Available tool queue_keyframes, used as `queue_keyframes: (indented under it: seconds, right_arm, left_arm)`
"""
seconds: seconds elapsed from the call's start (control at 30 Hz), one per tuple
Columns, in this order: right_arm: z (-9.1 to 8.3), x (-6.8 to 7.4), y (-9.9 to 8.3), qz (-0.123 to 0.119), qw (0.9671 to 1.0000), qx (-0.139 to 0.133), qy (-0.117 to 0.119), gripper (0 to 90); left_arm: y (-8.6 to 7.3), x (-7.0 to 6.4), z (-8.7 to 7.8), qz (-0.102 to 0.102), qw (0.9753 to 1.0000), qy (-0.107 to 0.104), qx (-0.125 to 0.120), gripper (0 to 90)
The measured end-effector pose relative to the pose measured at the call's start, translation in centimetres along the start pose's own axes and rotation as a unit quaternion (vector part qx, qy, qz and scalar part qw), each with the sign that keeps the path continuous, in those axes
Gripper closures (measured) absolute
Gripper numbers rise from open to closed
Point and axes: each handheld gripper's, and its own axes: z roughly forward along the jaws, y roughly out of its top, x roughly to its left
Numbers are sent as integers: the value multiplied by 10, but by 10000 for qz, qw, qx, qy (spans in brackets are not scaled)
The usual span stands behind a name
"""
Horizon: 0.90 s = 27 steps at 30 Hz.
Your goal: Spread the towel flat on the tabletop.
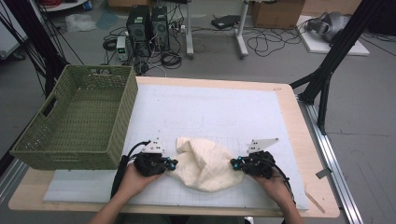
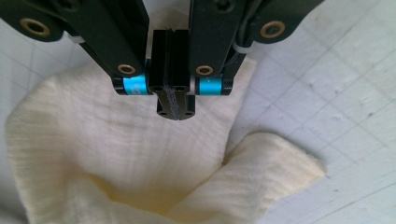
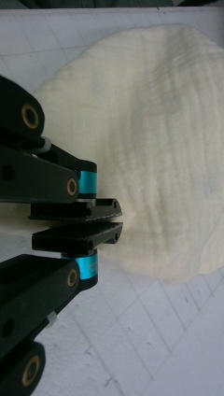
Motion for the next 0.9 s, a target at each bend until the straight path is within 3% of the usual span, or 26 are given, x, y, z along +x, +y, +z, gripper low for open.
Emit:
queue_keyframes:
  seconds: [0.23,0.47,0.63,0.73,0.9]
  right_arm:
    - [0,-1,5,-62,10000,-60,-12,865]
    - [-4,4,5,-115,9999,-98,11,864]
    - [-6,8,6,-180,9996,-194,28,836]
    - [-10,6,5,-83,9994,-323,37,782]
    - [-18,2,5,66,9987,-501,-23,730]
  left_arm:
    - [-4,-14,-21,95,9999,0,-43,894]
    - [-17,-36,-42,142,9997,-25,-184,894]
    - [-20,-50,-52,343,9991,-76,-239,889]
    - [-14,-46,-53,290,9987,-66,-414,812]
    - [-4,-33,-46,303,9970,5,-713,769]
